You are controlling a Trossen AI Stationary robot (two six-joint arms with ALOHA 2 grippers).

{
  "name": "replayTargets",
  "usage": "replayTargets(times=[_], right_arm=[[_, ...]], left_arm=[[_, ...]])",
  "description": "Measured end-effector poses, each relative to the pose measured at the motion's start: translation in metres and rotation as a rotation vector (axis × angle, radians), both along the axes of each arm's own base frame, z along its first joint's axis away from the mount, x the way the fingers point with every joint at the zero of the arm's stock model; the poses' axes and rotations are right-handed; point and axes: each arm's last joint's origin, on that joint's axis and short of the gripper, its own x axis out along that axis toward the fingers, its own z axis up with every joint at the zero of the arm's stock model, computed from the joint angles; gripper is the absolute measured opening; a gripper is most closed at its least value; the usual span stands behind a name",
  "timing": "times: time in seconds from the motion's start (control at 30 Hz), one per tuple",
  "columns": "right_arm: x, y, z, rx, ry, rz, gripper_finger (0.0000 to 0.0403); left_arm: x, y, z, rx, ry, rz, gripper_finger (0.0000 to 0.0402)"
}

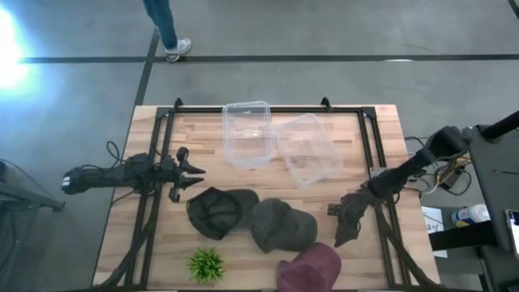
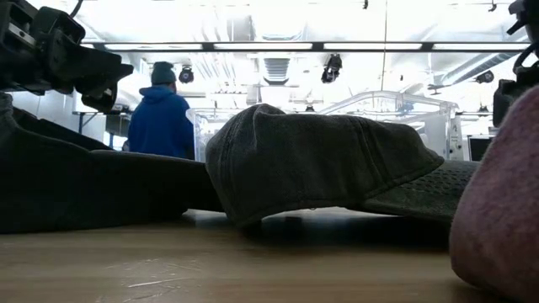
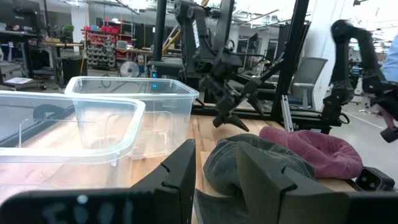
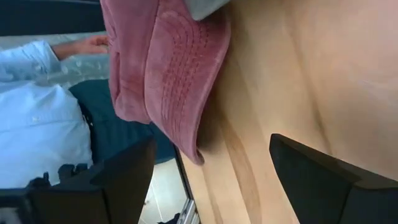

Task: Pick & Place hat
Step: Put the red cap into the right transparent bin

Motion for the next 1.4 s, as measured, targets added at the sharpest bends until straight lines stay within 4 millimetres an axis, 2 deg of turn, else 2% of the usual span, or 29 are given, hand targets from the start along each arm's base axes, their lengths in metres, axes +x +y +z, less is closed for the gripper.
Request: replayTargets(times=[0.17, 0.27, 0.47, 0.6, 0.7, 0.8, 1.0, 1.03, 1.2, 1.33, 1.4], right_arm=[[0.016, 0.017, -0.01, 0.003, 0.03, 0.027, 0.031], [0.033, 0.029, -0.005, 0.025, -0.025, 0.053, 0.0311], [0.052, 0.041, -0.014, 0.026, 0.027, 0.082, 0.0299], [0.063, 0.048, -0.014, 0.027, 0.019, 0.078, 0.0277], [0.065, 0.05, -0.011, 0.034, 0.001, 0.077, 0.024], [0.063, 0.048, -0.005, 0.046, -0.007, 0.066, 0.0185], [0.054, 0.04, 0.014, 0.053, -0.013, 0.035, 0.0037], [0.053, 0.04, 0.018, 0.057, -0.013, 0.039, 0.0024], [0.036, 0.03, 0.041, 0.071, 0.048, 0.07, 0.0014], [0.013, 0.016, 0.07, 0.076, 0.069, 0.048, 0.0014], [0.002, 0.007, 0.093, 0.088, 0.012, 0.003, 0.0013]], left_arm=[[0.0, 0.0, 0.0, 0.0, 0.0, 0.0, 0.011], [0.0, 0.0, 0.0, 0.0, 0.0, 0.0, 0.011], [0.0, 0.0, 0.0, 0.0, 0.004, 0.0, 0.011], [0.0, 0.0, -0.001, 0.0, 0.008, 0.0, 0.011], [0.001, 0.0, -0.001, 0.0, 0.012, 0.0, 0.011], [0.001, 0.0, -0.001, 0.0, 0.012, 0.0, 0.011], [0.001, 0.0, -0.001, 0.0, 0.012, 0.0, 0.011], [0.001, 0.0, -0.001, -0.001, 0.012, 0.0, 0.011], [0.001, 0.0, -0.001, -0.001, 0.013, 0.0, 0.011], [0.001, 0.0, -0.001, -0.001, 0.013, 0.0, 0.011], [0.001, 0.0, -0.001, -0.001, 0.013, 0.0, 0.011]])
